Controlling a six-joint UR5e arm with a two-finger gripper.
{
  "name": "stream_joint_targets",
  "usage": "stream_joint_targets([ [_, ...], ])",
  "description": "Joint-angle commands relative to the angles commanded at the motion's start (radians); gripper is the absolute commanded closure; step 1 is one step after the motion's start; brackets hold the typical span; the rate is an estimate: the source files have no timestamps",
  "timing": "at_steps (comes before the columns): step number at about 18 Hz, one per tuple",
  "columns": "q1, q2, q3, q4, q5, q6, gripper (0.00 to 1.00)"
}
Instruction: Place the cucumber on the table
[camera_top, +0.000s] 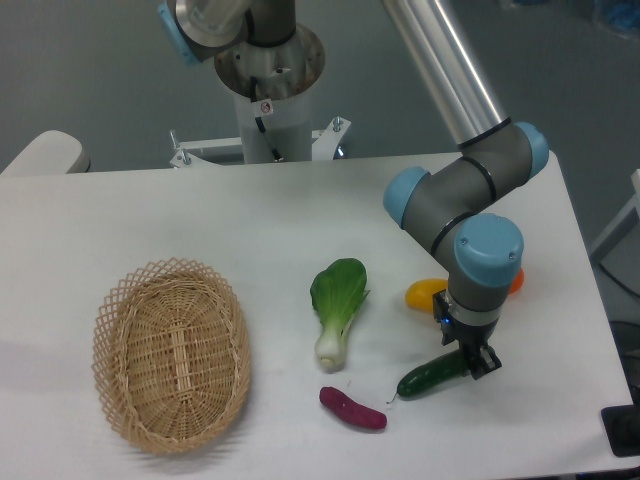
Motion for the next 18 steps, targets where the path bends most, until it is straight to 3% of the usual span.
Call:
stream_joint_targets([
  [6,-0.051,0.058,0.046,-0.011,-0.008,-0.186,0.0],
  [9,-0.087,0.107,0.023,-0.017,-0.002,-0.206,0.0],
  [14,-0.147,0.161,0.017,-0.018,0.003,-0.363,0.0],
  [18,-0.19,0.202,0.017,-0.098,0.04,-0.456,0.0],
])
